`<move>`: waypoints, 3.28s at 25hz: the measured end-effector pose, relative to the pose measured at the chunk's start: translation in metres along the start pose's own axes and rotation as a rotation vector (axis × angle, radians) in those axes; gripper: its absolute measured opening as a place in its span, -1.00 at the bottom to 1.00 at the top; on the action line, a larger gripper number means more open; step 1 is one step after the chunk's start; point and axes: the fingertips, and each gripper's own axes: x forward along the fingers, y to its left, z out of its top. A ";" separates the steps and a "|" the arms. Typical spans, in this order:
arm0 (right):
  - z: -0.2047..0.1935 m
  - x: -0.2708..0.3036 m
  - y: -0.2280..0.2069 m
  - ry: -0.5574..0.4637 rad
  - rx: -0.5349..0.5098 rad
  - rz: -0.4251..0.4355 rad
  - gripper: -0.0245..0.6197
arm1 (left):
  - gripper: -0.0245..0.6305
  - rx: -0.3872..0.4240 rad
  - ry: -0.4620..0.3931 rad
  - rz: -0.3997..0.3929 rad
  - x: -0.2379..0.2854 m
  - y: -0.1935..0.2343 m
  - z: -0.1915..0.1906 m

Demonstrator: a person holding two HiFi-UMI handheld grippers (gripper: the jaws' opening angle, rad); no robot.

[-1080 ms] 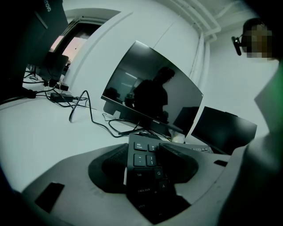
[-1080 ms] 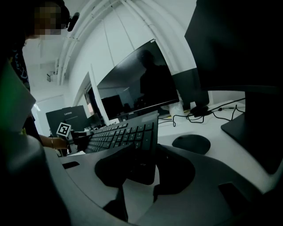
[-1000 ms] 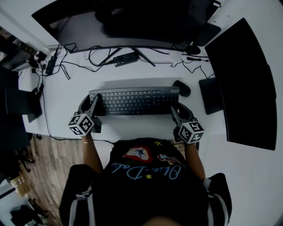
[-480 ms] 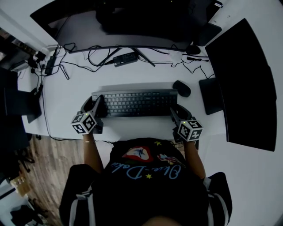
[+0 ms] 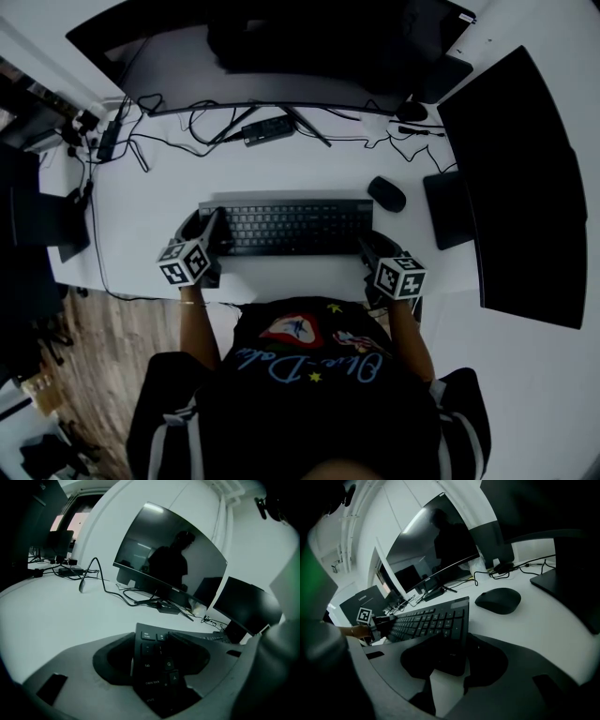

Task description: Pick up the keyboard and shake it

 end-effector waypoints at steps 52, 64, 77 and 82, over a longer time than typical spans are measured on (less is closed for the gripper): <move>0.116 -0.039 0.047 -0.386 -0.263 -0.058 -0.90 | -0.89 0.351 -0.188 -0.132 -0.021 -0.122 0.050; 0.153 -0.065 0.089 -0.552 -0.316 0.045 -0.92 | -0.89 0.440 -0.300 -0.230 -0.038 -0.173 0.087; 0.150 -0.062 0.092 -0.513 -0.317 0.059 -0.92 | -0.89 0.459 -0.304 -0.262 -0.043 -0.186 0.090; 0.149 -0.062 0.094 -0.499 -0.313 0.071 -0.92 | -0.89 0.450 -0.320 -0.280 -0.045 -0.190 0.095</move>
